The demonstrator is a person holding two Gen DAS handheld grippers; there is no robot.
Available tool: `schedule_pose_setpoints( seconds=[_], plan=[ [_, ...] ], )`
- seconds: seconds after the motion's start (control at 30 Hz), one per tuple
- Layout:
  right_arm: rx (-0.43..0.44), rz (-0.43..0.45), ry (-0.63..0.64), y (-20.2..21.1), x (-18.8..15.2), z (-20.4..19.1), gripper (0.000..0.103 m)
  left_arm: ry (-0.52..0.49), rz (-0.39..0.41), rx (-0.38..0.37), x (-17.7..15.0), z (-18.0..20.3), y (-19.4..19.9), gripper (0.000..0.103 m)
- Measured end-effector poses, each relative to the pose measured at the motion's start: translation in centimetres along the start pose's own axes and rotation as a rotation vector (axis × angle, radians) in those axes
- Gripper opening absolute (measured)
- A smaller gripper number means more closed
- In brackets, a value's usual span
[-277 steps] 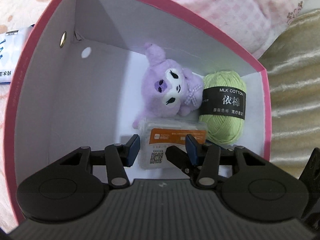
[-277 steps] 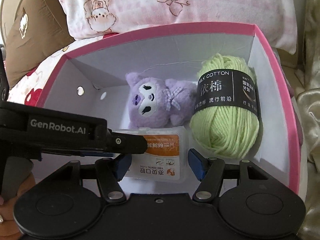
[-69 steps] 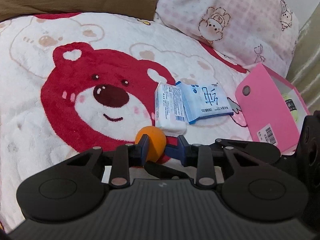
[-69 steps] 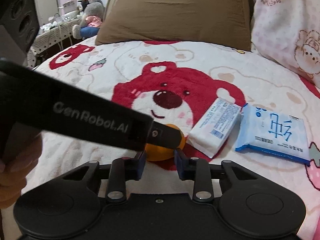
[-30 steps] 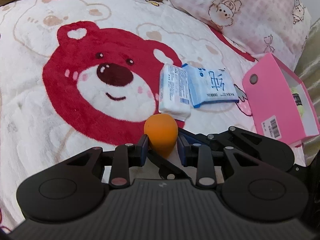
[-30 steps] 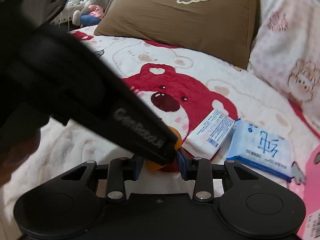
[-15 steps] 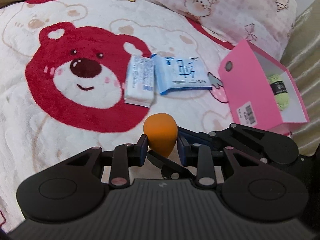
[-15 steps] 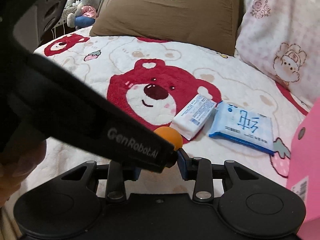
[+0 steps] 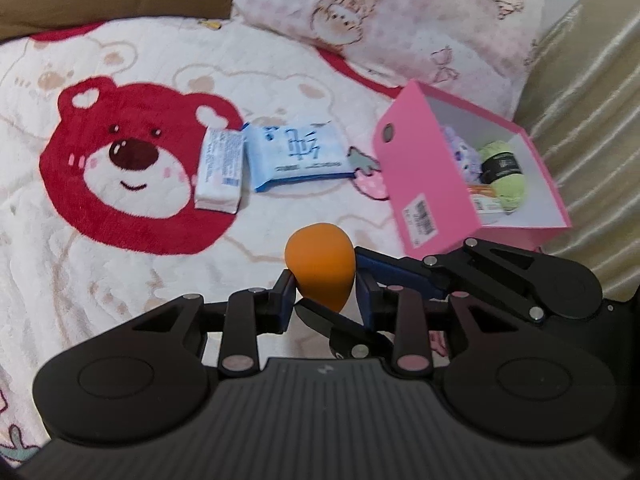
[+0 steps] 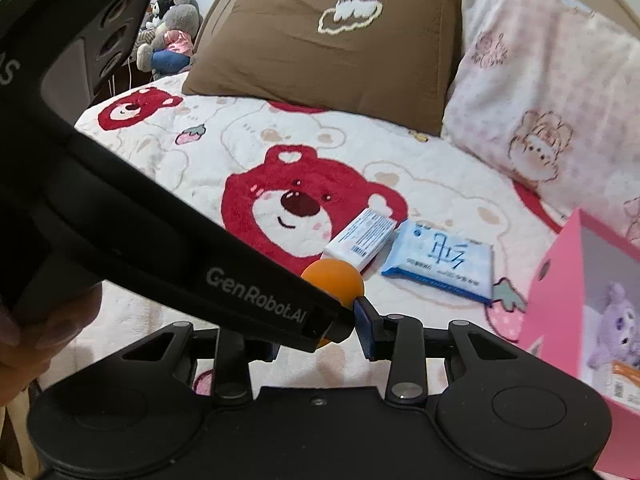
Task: Organize objects
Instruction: 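Lift the orange sponge with the left gripper and carry it toward the pink box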
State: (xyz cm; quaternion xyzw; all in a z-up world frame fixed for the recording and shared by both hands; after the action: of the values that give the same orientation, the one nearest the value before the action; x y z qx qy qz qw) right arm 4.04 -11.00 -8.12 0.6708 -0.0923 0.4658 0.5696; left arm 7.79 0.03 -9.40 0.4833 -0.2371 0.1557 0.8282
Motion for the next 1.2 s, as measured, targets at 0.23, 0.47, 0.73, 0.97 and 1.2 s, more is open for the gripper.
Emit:
schedule_pose_setpoints(
  seconds=[0.23, 0.47, 0.73, 0.97, 1.2],
  plan=[
    [0.004, 0.056, 0.008, 4.0, 0.3, 0.5, 0.043, -0.030, 0.044, -0.037, -0.1, 2.8, 3.1, 0.031],
    [0.003, 0.114, 0.035, 7.4, 0.8, 1.4, 0.043, -0.147, 0.097, -0.001, 0.0, 6.6, 5.5, 0.031],
    [0.011, 0.146, 0.011, 10.1, 0.3, 3.2, 0.044, -0.175, 0.070, -0.004, 0.6, 9.5, 5.7, 0.031],
    [-0.006, 0.175, -0.065, 11.4, -0.5, 5.9, 0.044, -0.201, 0.051, -0.012, 1.4, 12.5, 4.6, 0.031],
    [0.000, 0.170, -0.127, 12.6, -1.1, 8.9, 0.046, -0.206, 0.020, -0.042, 2.3, 14.9, 3.4, 0.031]
  ],
)
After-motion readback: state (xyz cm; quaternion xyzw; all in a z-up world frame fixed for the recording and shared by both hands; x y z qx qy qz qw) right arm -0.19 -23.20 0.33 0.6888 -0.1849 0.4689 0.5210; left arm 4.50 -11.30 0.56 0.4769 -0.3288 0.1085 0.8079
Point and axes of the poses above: each gripper's, at about its wrist camera, not at the fingertips, and y roughly against the way its jaws point, z to its right, x to its top, the point moved 2 cm from there along -y, roughly the way its jaws point
